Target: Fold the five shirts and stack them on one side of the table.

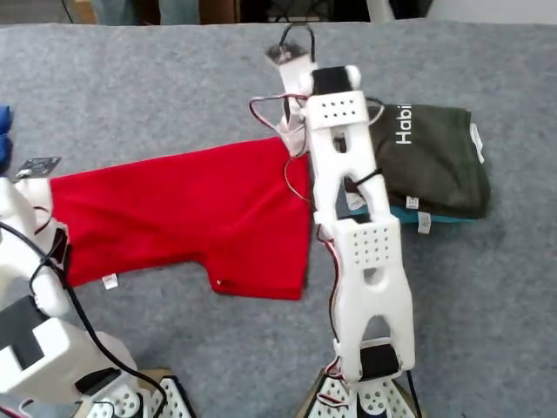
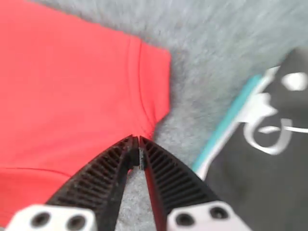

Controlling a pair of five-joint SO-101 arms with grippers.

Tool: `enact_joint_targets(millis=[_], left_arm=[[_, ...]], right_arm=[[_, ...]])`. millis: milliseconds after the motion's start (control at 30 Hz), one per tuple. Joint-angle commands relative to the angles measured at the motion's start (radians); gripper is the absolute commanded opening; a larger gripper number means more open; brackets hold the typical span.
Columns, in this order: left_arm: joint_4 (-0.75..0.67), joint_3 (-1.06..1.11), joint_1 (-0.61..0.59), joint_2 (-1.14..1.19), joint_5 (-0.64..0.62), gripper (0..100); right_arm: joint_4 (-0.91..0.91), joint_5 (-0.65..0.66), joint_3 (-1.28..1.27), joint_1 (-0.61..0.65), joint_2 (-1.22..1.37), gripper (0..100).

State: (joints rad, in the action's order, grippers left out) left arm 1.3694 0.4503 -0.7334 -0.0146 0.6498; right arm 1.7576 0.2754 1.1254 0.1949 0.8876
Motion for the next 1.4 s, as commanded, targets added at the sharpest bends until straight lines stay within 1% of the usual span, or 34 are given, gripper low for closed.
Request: enact_joint_targets(millis=[0, 67, 167, 233, 400, 533, 633, 733, 833, 933, 1067, 1233, 1367], left_arm=[[0.006, -0.019, -0.031, -0.046, 0.009, 3], [0.000, -0.025, -0.036, -0.046, 0.008, 3], [-0.002, -0.025, -0.028, -0.046, 0.008, 3], [-0.003, -0.025, -0.028, -0.044, 0.008, 3], [0.006, -0.025, -0.054, -0.046, 0.018, 3], [0.006, -0.024, -0.085, -0.046, 0.061, 3], [0.006, -0.030, -0.105, -0.051, 0.086, 3], [0.006, -0.021, -0.122, -0.098, 0.094, 3], [0.020, -0.001, -0.125, -0.198, 0.094, 3], [0.054, 0.007, -0.116, -0.325, 0.091, 3], [0.040, -0.002, -0.071, -0.430, 0.083, 3], [-0.040, -0.001, -0.010, -0.348, -0.026, 3], [-0.044, -0.030, 0.035, -0.206, -0.043, 3]], right_arm=[[-0.006, 0.005, 0.016, 0.028, -0.116, 1.5], [-0.058, 0.005, 0.007, 0.029, -0.104, 1.5], [-0.170, 0.005, -0.007, 0.028, -0.019, 1.5], [-0.196, 0.003, -0.005, 0.026, 0.051, 1.5], [-0.196, -0.002, -0.002, 0.000, 0.159, 1.5], [-0.196, 0.000, 0.002, -0.014, 0.162, 1.5], [-0.180, 0.002, 0.051, -0.015, 0.156, 1.5], [-0.161, 0.003, 0.104, -0.014, 0.157, 1.5], [-0.160, 0.003, 0.124, -0.015, 0.154, 1.5], [-0.133, 0.002, 0.127, -0.014, 0.156, 1.5], [-0.097, -0.002, 0.125, -0.011, 0.157, 1.5], [-0.078, 0.005, 0.125, -0.012, 0.156, 1.5], [-0.081, 0.005, 0.119, -0.012, 0.159, 1.5]])
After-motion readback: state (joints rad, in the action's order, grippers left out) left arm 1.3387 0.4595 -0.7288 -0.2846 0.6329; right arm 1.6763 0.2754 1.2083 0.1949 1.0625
